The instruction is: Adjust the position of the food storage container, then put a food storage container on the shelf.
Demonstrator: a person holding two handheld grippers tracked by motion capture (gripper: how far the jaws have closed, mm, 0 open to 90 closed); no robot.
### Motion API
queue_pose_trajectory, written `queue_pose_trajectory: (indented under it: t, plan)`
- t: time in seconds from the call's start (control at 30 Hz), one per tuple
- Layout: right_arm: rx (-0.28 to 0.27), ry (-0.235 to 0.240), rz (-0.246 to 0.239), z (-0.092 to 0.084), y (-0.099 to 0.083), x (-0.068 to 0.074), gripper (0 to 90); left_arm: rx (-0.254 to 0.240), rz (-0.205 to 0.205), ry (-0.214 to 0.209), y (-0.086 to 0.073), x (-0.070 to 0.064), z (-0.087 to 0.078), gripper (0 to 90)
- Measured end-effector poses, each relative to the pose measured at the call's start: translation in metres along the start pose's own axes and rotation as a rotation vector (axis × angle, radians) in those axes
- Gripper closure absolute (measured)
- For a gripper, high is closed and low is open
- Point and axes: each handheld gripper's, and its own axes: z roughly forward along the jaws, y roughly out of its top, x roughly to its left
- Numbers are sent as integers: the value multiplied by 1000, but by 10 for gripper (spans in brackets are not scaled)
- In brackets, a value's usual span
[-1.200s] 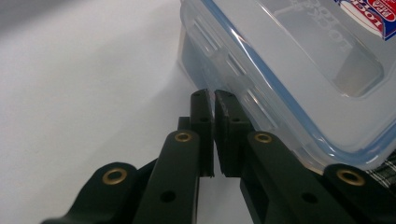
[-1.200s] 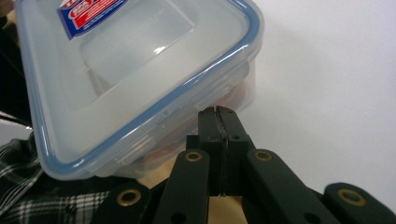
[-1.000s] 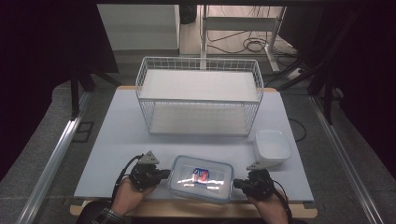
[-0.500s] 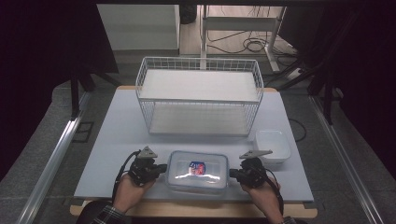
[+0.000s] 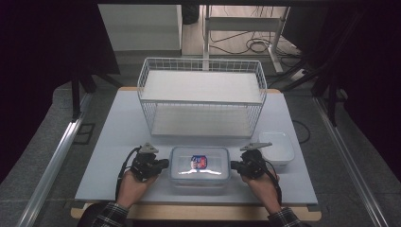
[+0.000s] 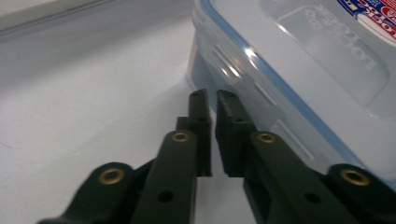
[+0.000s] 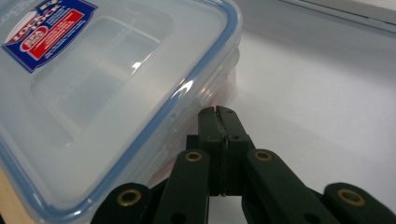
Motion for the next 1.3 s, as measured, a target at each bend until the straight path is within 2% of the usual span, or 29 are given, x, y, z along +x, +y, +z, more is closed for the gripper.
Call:
queue_pose_trajectory:
  t: [0.03, 0.1, 0.3, 0.4, 0.47, 0.53, 0.67, 0.7, 0.73, 0.8, 0.83, 0.87, 0.93, 1.0, 1.07, 1.2, 1.23, 1.27, 1.3]
  plan:
    - [0, 0, 0, 0, 0, 0, 893, -9, 3, 2, -1, 1, -1, 833]
    - [-18, 7, -17, -3, -2, -1, 882, -37, 6, 11, -3, 4, -6, 741]
    - [-71, -13, -54, -17, -4, -3, 815, -64, 21, 36, -11, 10, -16, 448]
    - [-102, -22, -60, -26, -8, -6, 728, -92, 36, 40, -17, 13, -25, 331]
    - [-111, -23, -58, -29, -9, -7, 695, -104, 37, 38, -18, 14, -29, 308]
    - [-151, -32, -45, -34, -10, -9, 569, -110, 42, 37, -20, 15, -34, 202]
    - [-180, -31, -50, -38, -11, -9, 434, -132, 33, 21, -22, 16, -39, 126]
    - [-180, -31, -50, -38, -11, -9, 434, -132, 33, 21, -22, 16, -39, 113]
    - [-190, -24, -55, -39, -11, -8, 373, -129, 38, 20, -22, 16, -39, 91]
    - [-194, -5, -62, -39, -11, -7, 313, -119, 56, 28, -23, 15, -38, 76]
    - [-194, -5, -62, -39, -11, -7, 313, -119, 56, 28, -23, 15, -38, 69]
    - [-200, 24, -65, -39, -12, -5, 259, -119, 64, 31, -24, 14, -36, 56]
    - [-200, 53, -62, -37, -12, -5, 220, -121, 71, 27, -25, 14, -35, 47]
    - [-191, 57, -62, -35, -13, -5, 174, -122, 77, 33, -26, 15, -33, 39]
    - [-189, 59, -63, -35, -14, -5, 166, -129, 78, 31, -26, 16, -33, 37]
    - [-200, 71, -71, -34, -13, -4, 116, -159, 46, 2, -27, 21, -31, 25]
    - [-210, 85, -69, -35, -13, -4, 102, -165, 39, -12, -27, 22, -31, 19]
    - [-221, 121, -65, -35, -13, -4, 73, -174, 29, -26, -27, 23, -30, 16]
    - [-221, 121, -65, -35, -13, -4, 73, -174, 29, -26, -27, 23, -30, 16]
